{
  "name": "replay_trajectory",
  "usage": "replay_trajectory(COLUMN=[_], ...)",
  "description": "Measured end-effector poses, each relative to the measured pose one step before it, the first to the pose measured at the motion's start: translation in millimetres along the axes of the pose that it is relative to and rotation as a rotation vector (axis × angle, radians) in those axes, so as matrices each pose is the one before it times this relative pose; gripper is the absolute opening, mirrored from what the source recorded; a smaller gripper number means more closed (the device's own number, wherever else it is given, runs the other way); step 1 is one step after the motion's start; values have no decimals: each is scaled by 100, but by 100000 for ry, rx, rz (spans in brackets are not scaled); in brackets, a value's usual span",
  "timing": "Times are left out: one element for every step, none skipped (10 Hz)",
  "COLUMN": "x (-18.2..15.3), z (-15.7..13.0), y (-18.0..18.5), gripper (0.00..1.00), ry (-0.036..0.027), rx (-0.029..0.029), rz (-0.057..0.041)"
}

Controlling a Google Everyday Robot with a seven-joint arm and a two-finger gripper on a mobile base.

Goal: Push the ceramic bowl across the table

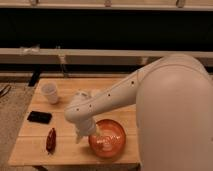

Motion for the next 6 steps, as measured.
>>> replay_trajectory(x=[230,141,30,-35,-86,-105], z=[410,481,519,370,438,201], y=[208,45,-528,-300,-1345,-548], gripper=[79,79,79,79,79,79], ry=[998,1183,987,282,504,85], rx=[478,477,763,-1183,-242,-288], rz=[-461,-27,723,906,2605,1297])
